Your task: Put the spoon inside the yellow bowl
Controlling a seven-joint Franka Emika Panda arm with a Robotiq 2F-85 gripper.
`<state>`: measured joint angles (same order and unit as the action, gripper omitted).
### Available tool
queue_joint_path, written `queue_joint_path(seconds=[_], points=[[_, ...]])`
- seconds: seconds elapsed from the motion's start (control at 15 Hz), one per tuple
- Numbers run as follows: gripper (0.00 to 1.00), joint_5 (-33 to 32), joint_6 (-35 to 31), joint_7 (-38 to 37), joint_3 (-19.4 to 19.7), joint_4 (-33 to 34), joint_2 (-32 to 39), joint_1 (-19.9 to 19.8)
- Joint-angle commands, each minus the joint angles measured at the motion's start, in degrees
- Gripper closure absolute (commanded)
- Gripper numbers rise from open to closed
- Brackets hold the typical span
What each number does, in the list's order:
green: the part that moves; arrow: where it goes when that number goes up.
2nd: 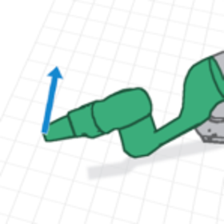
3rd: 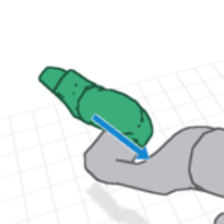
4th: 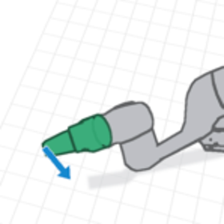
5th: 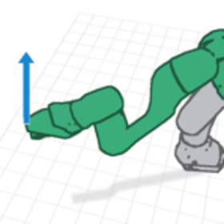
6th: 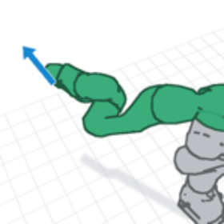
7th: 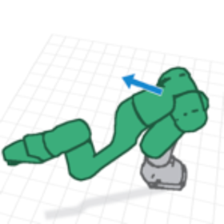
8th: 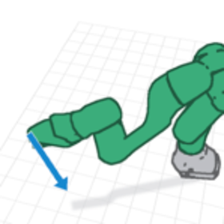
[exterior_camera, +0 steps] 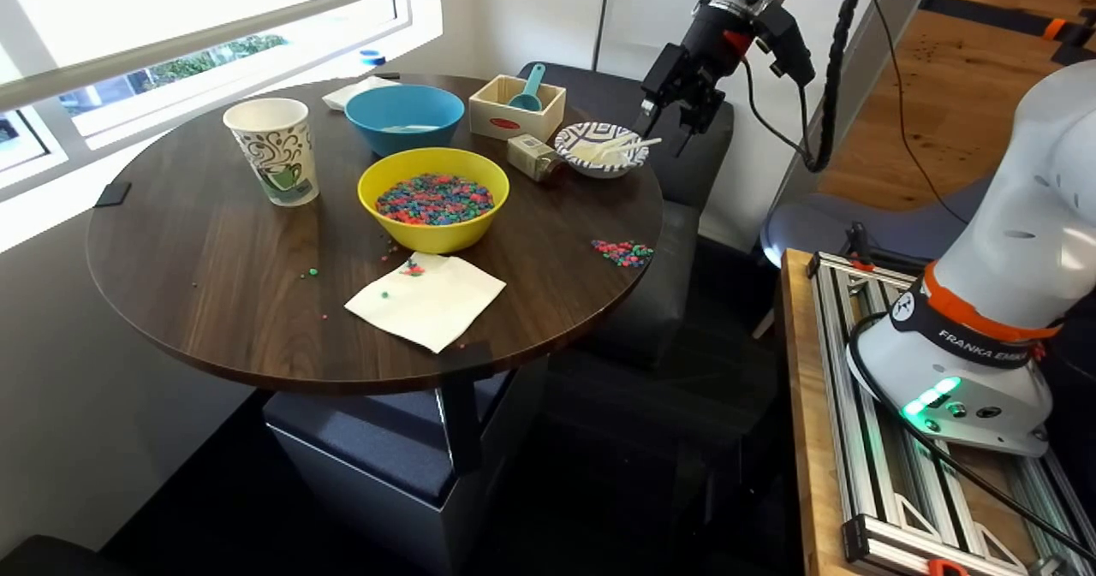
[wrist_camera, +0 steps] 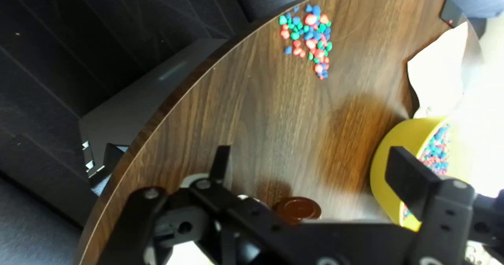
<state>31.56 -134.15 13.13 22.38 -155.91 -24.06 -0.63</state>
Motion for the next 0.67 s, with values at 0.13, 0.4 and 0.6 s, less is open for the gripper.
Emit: queue_joint_path(seconds=[0.13,0.4,0.6], points=[[0.0,6.51,3.95,7.65,1.82,2.51,4.65,-3.28],[0.0,8.01,5.72,8.85,3.01,4.57,7.34,-3.93],[0.0,9.28,12.37,14.54,6.48,6.33,8.16,-7.44]])
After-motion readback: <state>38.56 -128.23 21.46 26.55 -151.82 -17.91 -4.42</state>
